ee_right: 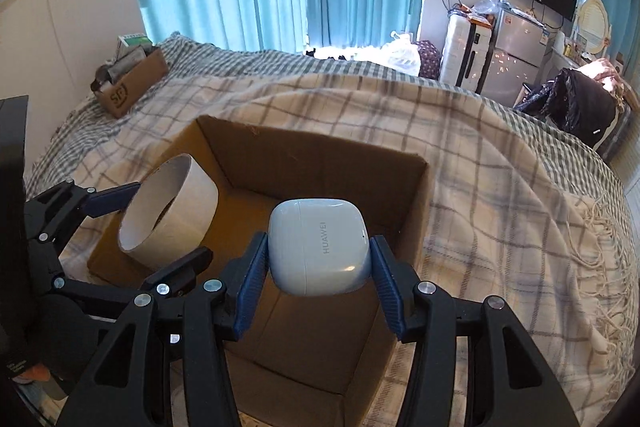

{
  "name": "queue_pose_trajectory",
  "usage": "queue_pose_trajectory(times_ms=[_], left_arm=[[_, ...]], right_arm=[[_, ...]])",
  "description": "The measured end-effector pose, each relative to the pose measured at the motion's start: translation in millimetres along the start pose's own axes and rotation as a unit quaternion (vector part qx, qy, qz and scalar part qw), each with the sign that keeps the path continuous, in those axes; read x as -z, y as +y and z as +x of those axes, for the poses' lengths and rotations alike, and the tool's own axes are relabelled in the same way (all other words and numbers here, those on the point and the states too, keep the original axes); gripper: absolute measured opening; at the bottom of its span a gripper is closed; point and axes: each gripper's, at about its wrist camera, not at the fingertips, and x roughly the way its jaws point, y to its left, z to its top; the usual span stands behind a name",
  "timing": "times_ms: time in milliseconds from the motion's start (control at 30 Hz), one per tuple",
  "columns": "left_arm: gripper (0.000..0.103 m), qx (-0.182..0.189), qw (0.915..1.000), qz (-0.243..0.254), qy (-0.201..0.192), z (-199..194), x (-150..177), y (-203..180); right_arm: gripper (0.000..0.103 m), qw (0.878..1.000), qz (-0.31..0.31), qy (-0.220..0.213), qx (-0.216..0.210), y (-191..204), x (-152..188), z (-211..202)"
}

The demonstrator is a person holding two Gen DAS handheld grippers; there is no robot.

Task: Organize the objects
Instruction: 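Carry tape roll and earbud case into the box and open both tools, then grasp the Vinda tissue pack with the left tool while the right tool grasps the green hanger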

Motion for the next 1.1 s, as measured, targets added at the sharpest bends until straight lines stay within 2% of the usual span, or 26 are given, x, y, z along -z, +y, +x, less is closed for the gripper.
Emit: queue_pose_trajectory(times_ms=[33,67,133,167,300,500,667,800,967,1033,1100], left_arm=[[0.092,0.005,1.0,-0.004,0.004,-1,2,0],[0.097,0.008,0.9999,-0.007,0.005,-3,2,0],[0.101,0.028,0.9995,-0.014,0.0,-16,6,0],[0.103,0.027,0.9995,-0.015,-0.001,-20,7,1],[0.103,-0.013,0.9996,-0.003,-0.025,-59,13,-2],[0.103,0.006,0.9983,-0.029,-0.05,-123,29,3],[0.103,0.015,0.9969,-0.053,-0.056,-160,62,2],[0.103,0.014,0.9959,-0.078,-0.043,-171,99,5],[0.103,0.001,0.9942,-0.096,-0.047,-165,156,2],[0.103,0.016,0.9939,-0.104,-0.034,-158,174,0],[0.103,0.039,0.9928,-0.113,-0.01,-146,189,-2]], right_arm=[[0.061,1.0,0.007,-0.005,0.003,-2,0,-3],[0.075,1.0,0.016,-0.011,0.006,-6,1,-8],[0.082,0.999,0.035,-0.036,0.004,-12,0,-27],[0.082,0.998,0.042,-0.049,0.0,-15,0,-40],[0.082,0.995,0.055,-0.079,0.014,-23,3,-90],[0.082,0.994,0.043,-0.092,0.048,-24,18,-171],[0.083,0.994,0.023,-0.09,0.064,-5,56,-217],[0.084,0.995,0.022,-0.071,0.067,8,96,-220],[0.084,0.995,0.017,-0.043,0.091,33,156,-191],[0.084,0.994,0.006,-0.025,0.104,44,179,-173],[0.084,0.996,0.004,-0.006,0.094,50,198,-160]])
